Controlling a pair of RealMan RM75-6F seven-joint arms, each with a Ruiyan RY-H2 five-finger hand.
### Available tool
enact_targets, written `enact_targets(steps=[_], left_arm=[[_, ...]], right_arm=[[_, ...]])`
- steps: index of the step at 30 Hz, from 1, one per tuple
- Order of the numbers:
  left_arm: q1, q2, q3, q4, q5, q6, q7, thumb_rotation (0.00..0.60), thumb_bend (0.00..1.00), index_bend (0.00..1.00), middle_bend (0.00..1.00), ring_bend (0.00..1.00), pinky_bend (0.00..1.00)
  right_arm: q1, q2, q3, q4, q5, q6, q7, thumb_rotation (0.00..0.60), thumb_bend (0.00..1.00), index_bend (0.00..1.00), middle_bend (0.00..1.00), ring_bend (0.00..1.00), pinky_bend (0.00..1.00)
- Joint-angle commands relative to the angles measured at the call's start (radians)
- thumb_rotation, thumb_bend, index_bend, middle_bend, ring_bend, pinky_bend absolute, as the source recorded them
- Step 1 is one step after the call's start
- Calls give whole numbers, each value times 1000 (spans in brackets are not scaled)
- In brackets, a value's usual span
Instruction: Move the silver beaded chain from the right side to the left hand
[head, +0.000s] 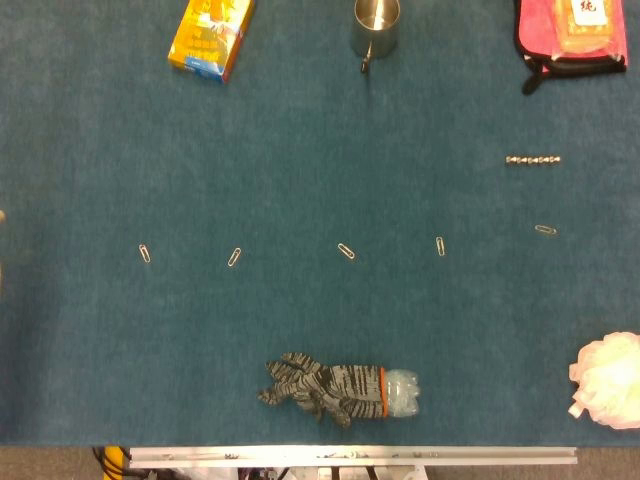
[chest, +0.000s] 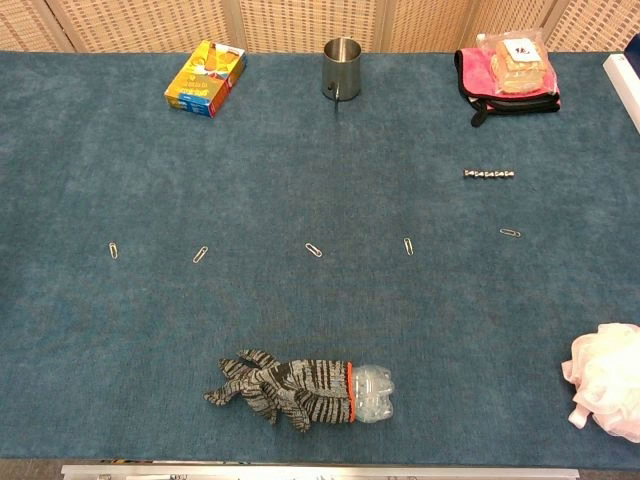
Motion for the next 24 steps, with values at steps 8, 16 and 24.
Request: enact_targets(steps=[8, 16, 24], left_arm=[[8, 11, 6, -6, -3, 2, -7, 600, 489, 310, 262, 287, 318], [21, 5, 20, 24, 11, 12, -30, 600, 489, 310, 262, 287, 321], [30, 11, 22, 55, 8, 16, -72, 600, 490, 311, 262, 287, 322]], right_arm=[[22, -3, 5, 26, -24, -20, 24, 600, 0, 398, 215, 195, 302], [35, 8, 17, 6, 10, -37, -53, 600, 39, 452, 231, 175, 310], [86, 11, 51, -32, 100, -103, -160, 600, 46, 452, 202, 131, 262]])
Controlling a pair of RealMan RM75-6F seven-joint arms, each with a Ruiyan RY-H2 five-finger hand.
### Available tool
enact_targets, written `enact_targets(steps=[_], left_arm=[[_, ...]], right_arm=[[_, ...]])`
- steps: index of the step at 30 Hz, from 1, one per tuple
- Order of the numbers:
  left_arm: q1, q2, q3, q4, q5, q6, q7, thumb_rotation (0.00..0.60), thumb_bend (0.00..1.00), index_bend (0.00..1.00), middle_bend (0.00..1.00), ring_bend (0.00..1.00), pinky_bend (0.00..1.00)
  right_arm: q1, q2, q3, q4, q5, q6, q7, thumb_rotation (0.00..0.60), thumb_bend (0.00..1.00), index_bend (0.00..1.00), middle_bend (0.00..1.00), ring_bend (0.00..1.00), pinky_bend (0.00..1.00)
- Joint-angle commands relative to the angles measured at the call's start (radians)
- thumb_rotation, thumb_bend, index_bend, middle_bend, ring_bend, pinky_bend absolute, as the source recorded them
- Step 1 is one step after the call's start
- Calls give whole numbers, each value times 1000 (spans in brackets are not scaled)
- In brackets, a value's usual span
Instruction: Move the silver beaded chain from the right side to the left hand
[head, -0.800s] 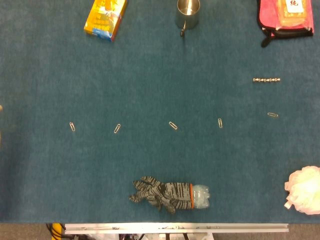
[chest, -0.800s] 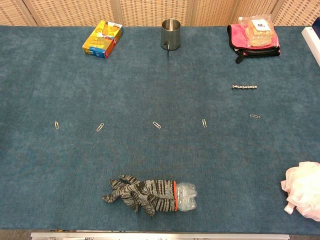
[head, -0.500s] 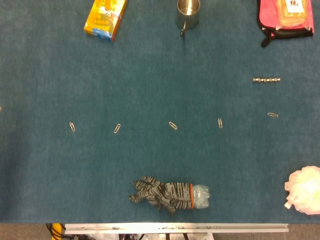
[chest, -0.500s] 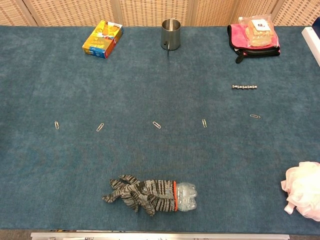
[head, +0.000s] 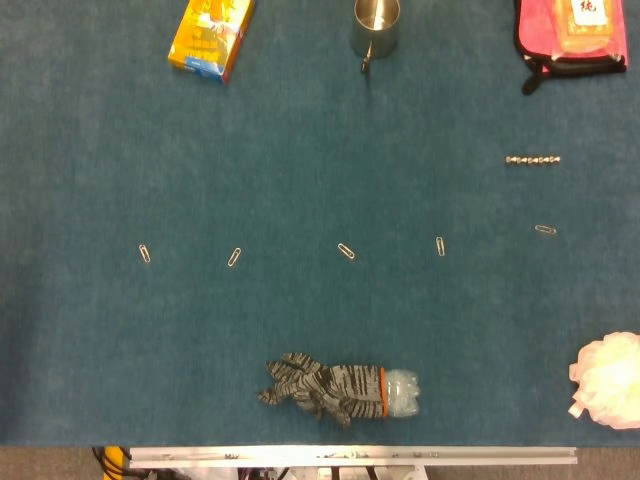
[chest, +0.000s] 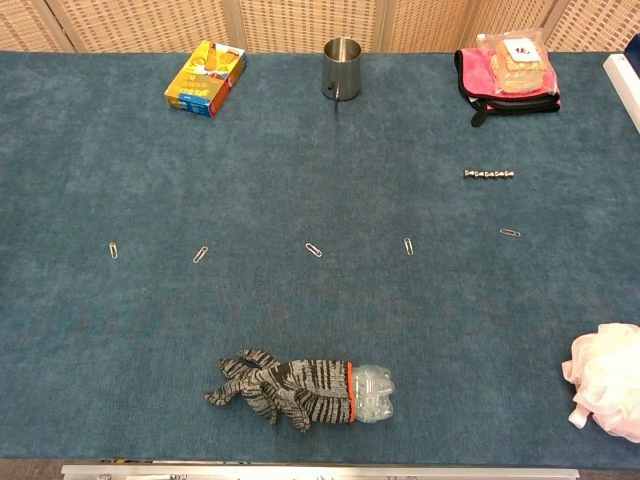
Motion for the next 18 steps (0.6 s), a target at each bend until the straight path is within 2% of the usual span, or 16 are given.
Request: enact_targets(steps=[1, 9, 18], left_arm=[[2, 0, 2, 12, -1, -2, -11, 600, 490, 311, 263, 287, 322], [8, -1, 2, 42, -18, -12, -40, 600, 489, 312, 289, 289, 333], [10, -12, -1, 82, -40, -33, -77, 600, 490, 315, 309, 294, 348]], right_arm=[[30, -1, 17, -12, 38, -38, -35, 600, 49, 452, 202, 127, 261], [112, -22, 55, 11, 118, -124, -113, 600, 82, 452, 200, 125, 261], [223, -55, 84, 52, 231, -245, -200, 600, 329, 452, 149, 80, 247]])
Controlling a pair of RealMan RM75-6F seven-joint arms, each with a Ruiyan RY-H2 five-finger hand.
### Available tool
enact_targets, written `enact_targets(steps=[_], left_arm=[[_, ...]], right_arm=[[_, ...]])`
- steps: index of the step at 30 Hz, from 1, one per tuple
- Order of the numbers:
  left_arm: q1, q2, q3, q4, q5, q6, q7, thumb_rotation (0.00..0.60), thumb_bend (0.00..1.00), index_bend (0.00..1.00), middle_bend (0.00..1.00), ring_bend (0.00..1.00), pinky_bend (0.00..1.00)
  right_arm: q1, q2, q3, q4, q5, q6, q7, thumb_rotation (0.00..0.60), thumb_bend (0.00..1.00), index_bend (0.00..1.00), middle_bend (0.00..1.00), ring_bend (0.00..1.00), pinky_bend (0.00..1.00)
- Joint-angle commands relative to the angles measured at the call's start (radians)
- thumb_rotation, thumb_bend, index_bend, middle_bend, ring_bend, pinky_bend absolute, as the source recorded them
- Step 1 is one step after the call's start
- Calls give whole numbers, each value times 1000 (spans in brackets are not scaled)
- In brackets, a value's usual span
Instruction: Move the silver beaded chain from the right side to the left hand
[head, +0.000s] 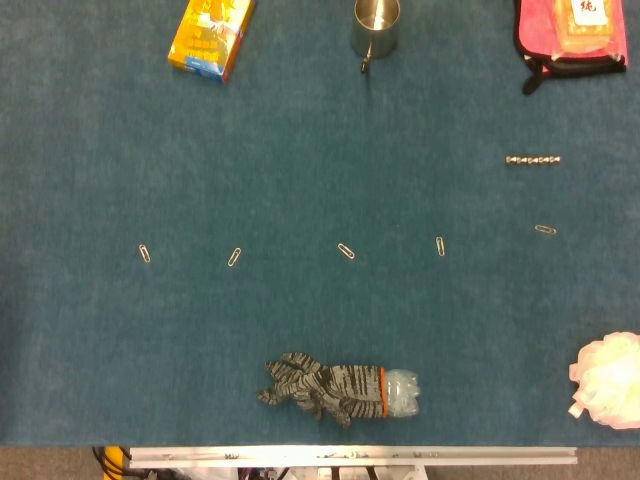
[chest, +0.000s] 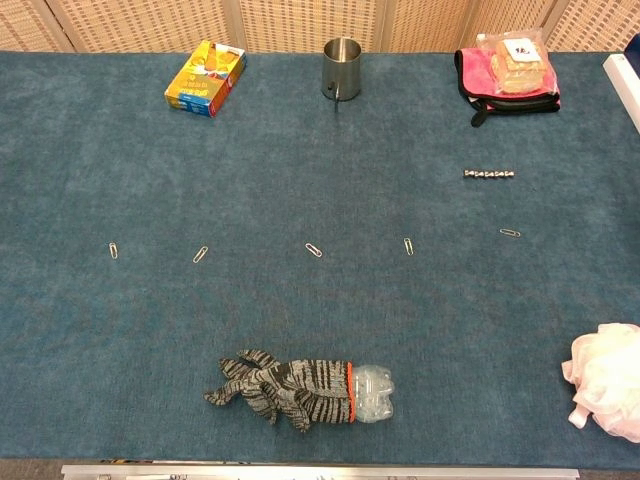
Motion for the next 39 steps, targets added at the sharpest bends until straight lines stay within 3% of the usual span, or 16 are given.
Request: enact_targets(steps=[1, 7, 17, 26, 32, 39], left_arm=[[-1, -4, -2, 12, -6, -7, -12, 600, 490, 315, 310, 294, 348], [-5, -11, -7, 41, -17, -22, -39, 600, 490, 316, 312, 295, 352], [-19, -28, -15, 92, -33, -59, -81, 600, 489, 316, 313, 294, 355], [-23, -40, -21, 129, -51, -79, -112, 600, 490, 316, 313, 295, 355], [-19, -40, -22, 138, -60, -81, -118, 600, 490, 316, 314, 295, 356], [-13, -40, -23, 139, -67, -82, -117, 600, 489, 316, 314, 295, 356]], right_arm=[[37, -19, 10, 22, 47, -39, -38, 600, 346, 452, 139, 71, 238], [89, -70, 15, 45, 169, -39, -152, 600, 376, 452, 75, 0, 146], [169, -175, 17, 134, 313, -44, -258, 600, 367, 452, 49, 0, 106], [224, -301, 2, 312, 238, -65, -220, 600, 333, 452, 44, 0, 105], [239, -379, -16, 425, 168, -76, -166, 600, 313, 452, 10, 0, 16], [253, -436, -27, 515, 125, -120, -108, 600, 292, 433, 3, 0, 5]])
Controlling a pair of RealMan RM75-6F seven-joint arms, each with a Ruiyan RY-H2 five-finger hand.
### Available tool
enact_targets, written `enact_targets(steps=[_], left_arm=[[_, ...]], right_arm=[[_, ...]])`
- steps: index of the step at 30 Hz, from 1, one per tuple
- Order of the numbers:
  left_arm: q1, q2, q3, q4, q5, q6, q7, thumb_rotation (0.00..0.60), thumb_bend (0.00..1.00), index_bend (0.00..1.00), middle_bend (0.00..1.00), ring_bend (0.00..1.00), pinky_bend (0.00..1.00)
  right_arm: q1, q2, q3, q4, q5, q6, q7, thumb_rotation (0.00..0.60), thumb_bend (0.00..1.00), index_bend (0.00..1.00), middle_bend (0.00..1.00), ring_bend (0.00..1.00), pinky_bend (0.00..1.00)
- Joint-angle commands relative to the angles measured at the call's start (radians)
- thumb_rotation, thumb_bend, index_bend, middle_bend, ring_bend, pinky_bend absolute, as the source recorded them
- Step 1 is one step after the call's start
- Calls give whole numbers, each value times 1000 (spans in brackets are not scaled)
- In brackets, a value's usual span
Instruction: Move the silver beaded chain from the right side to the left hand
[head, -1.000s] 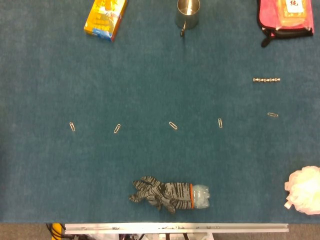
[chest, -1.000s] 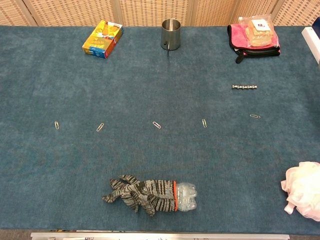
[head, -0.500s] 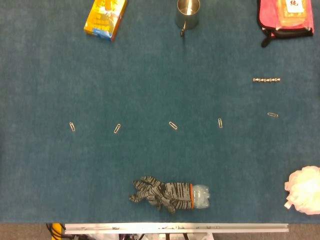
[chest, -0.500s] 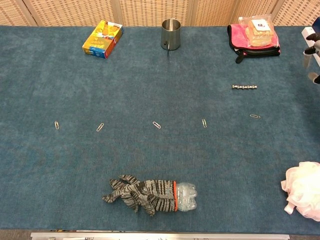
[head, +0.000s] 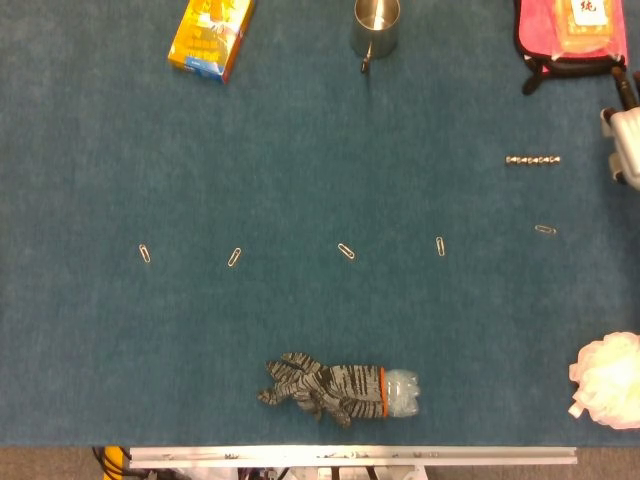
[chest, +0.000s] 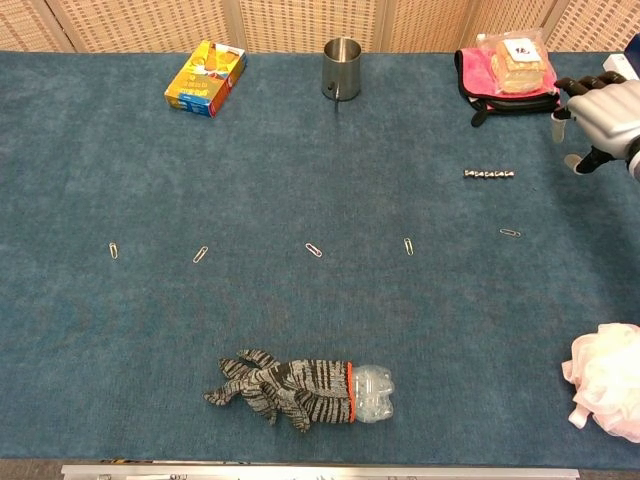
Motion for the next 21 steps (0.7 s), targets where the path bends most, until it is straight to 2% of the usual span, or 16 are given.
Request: enact_targets(steps=[1, 8, 21], left_arm=[[1, 0, 0, 0, -2, -1, 2, 600, 489, 316, 314, 295, 356], [2, -1, -2, -2, -6, -3, 9, 600, 489, 316, 314, 295, 356], [0, -4, -5, -3, -14, -13, 16, 600, 489, 316, 314, 295, 357]], right_arm=[[10, -24, -8, 33, -18, -25, 19, 600, 287, 424, 2, 0, 5], [23, -52, -8, 76, -42, -58, 56, 600, 202, 392, 0, 0, 5], [44, -91, -3, 125, -78, -98, 109, 600, 202, 395, 0, 0, 5]])
